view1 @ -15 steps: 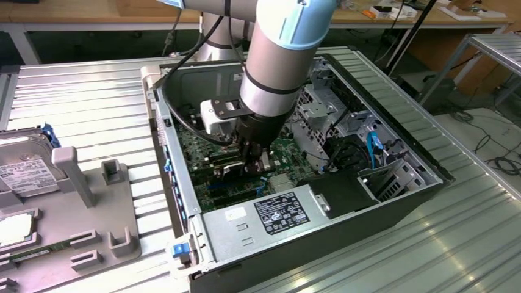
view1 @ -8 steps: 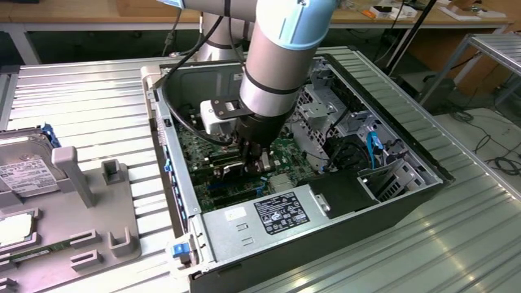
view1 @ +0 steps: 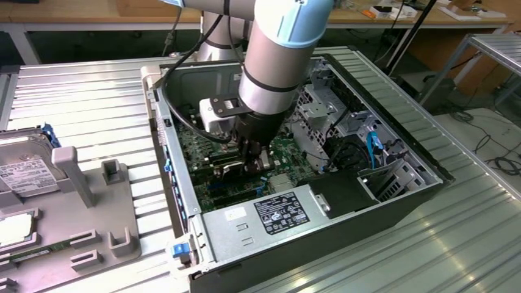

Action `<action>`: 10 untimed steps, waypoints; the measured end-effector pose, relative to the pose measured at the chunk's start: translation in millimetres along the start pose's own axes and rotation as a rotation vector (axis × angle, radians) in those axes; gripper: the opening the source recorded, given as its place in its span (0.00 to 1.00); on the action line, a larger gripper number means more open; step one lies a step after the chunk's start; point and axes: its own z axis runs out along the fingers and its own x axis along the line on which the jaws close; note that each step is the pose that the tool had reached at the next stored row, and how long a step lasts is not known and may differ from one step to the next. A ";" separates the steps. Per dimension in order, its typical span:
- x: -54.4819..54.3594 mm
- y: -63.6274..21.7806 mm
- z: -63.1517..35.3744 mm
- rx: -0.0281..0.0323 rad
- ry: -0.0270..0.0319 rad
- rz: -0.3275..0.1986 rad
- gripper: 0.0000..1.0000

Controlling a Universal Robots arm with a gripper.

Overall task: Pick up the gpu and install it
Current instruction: 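Insert the gpu into the slot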

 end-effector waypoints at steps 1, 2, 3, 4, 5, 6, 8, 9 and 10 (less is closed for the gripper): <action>-0.2 0.0 0.0 0.0000 0.0000 0.000 0.27; -1.0 0.1 0.0 -0.0001 0.0003 0.000 0.27; -2.1 0.1 0.1 -0.0001 0.0010 0.000 0.27; -3.6 0.0 0.3 0.0000 0.0011 0.000 0.27; -4.3 0.0 0.3 0.0001 0.0012 0.000 0.27; -4.3 0.0 0.3 0.0000 0.0012 0.000 0.27; -4.8 0.5 0.3 0.0003 0.0014 0.001 0.27; -4.8 0.5 0.3 0.0003 0.0012 0.001 0.27; -4.8 0.5 0.3 0.0003 0.0011 0.002 0.27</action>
